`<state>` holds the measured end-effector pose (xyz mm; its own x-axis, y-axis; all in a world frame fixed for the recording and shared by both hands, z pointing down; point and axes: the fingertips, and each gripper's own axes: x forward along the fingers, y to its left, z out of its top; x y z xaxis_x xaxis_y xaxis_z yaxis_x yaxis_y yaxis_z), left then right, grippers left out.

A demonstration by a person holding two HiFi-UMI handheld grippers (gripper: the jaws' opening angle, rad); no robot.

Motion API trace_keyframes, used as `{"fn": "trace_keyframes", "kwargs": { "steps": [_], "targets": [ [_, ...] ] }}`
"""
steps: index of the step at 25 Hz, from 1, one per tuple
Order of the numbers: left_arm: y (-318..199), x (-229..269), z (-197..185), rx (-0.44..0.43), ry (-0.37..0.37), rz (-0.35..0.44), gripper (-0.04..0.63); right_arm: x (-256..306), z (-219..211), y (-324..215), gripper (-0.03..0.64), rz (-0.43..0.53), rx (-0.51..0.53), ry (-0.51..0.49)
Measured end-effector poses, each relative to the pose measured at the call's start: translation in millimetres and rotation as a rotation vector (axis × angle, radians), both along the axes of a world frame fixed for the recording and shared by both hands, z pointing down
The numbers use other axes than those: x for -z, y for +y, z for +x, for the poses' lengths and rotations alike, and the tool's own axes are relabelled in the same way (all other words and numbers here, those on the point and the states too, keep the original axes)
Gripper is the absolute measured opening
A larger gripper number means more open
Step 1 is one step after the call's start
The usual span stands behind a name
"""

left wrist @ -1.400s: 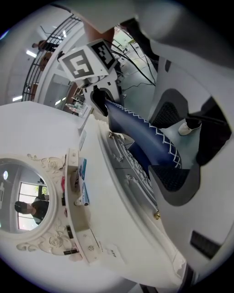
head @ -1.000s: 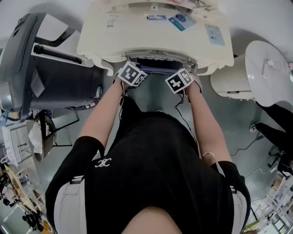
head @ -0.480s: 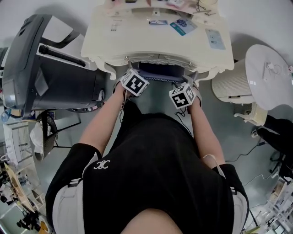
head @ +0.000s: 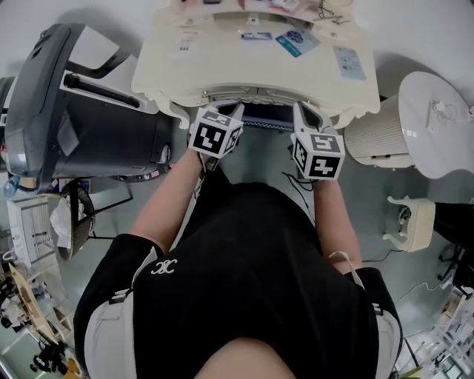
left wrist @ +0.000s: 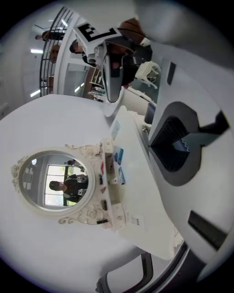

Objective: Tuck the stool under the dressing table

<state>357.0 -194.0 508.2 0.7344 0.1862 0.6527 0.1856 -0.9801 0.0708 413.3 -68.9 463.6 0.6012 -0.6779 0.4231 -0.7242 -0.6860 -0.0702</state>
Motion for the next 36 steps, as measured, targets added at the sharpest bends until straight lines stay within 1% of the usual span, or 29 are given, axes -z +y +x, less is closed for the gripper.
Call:
{"fn": "trace_keyframes", "kwargs": {
  "steps": [2,5,7,9,12,16,22,30,36],
  "targets": [
    [3.8,27.6,10.0,0.033,0.082,-0.011,0.008,30.4,4.5,5.4,0.011,0.093,-0.04,0.031],
    [12.2,63.3,20.5,0.054,0.198,0.023,0.008,60.8,9.3,17.9,0.009,0.185,-0.087,0.072],
    [20.4,78.7,22.7,0.059,0.25,0.033,0.008,70.2,10.4,26.2,0.009,0.224,-0.111,0.085],
    [32.1,85.9,21.1,0.056,0.272,0.014,0.008,71.1,9.7,32.4,0.009,0.231,-0.122,0.095],
    [46.9,84.7,15.9,0.05,0.275,-0.001,0.008,65.9,3.9,35.8,0.009,0.215,-0.113,0.093],
    [50.4,73.7,10.7,0.059,0.242,-0.015,0.008,63.0,-8.4,30.6,0.009,0.192,-0.076,0.109],
    [46.2,68.3,5.4,0.071,0.231,0.011,0.008,58.9,-19.3,26.5,0.009,0.192,-0.056,0.104],
    [47.1,64.2,-2.9,0.057,0.224,0.016,0.008,52.7,-30.1,22.5,0.009,0.185,-0.044,0.101],
    [49.0,55.4,-14.2,0.055,0.2,0.019,0.008,47.9,-42.6,21.0,0.009,0.173,-0.027,0.095]
  ]
}}
